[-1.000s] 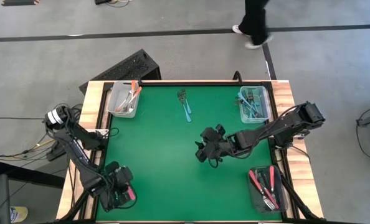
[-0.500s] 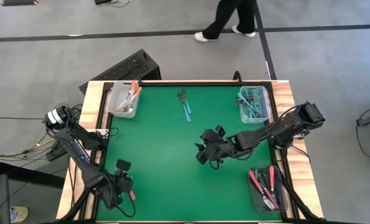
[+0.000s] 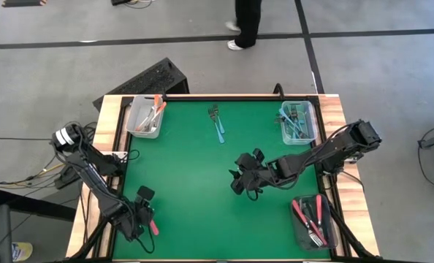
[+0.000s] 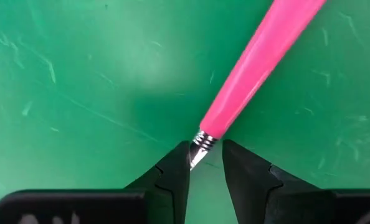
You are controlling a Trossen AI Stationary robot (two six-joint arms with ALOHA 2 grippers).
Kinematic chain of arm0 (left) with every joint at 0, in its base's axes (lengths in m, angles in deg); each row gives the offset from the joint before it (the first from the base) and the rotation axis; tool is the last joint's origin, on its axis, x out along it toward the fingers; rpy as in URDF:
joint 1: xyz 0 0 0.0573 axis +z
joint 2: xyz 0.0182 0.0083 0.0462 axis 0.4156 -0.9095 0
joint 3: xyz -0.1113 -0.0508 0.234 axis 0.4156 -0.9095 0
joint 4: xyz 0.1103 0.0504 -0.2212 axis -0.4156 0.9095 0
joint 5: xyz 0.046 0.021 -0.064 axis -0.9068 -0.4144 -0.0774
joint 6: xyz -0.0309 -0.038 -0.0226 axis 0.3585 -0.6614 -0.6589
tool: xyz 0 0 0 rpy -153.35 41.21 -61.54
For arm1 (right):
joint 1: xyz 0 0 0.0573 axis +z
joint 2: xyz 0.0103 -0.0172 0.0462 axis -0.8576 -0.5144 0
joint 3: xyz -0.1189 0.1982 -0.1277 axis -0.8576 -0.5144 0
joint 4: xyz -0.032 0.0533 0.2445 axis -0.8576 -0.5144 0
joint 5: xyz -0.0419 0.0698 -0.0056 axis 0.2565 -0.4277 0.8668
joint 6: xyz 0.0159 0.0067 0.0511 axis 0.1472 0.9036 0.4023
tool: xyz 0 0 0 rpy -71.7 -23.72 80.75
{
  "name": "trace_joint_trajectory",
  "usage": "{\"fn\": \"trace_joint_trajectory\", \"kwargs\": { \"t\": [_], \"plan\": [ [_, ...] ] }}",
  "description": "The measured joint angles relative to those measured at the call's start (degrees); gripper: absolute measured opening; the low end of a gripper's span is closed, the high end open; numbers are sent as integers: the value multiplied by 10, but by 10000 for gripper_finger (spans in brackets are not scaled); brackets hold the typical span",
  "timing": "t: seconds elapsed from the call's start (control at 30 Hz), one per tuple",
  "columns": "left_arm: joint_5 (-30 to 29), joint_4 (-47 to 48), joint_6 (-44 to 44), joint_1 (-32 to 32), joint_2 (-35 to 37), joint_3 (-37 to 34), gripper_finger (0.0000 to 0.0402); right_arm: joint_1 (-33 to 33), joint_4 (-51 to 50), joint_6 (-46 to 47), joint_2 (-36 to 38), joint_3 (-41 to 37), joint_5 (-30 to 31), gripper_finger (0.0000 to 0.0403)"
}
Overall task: Sort silverware by color (type)
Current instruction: Put the pink fork into the black bin
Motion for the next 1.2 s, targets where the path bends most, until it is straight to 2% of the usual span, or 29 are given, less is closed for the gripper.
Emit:
{"fn": "trace_joint_trajectory", "kwargs": {
  "t": [0.27,0.4,0.5,0.57,0.67,0.7,0.87,1.03,1.2],
  "plan": [
    [-26,-57,-35,5,2,-38,78,0,4,0,0,0,0,221],
    [-24,-69,-56,12,3,-43,39,3,20,1,0,0,0,221],
    [-43,-72,-64,20,1,-39,15,9,40,1,0,0,0,221],
    [-96,-82,-69,27,-1,-35,16,14,48,1,0,0,0,221],
    [-212,-85,-57,43,-5,-28,25,20,64,0,0,0,0,221],
    [-250,-88,-42,47,-3,-23,26,20,69,-1,0,0,0,221],
    [-323,-133,102,101,-4,-8,20,19,107,-22,0,0,-17,221],
    [-334,-230,296,161,-3,-6,20,6,176,-66,-18,0,-81,221],
    [-336,-318,459,209,-3,-6,21,-13,263,-93,-62,0,-174,221]
  ]
}}
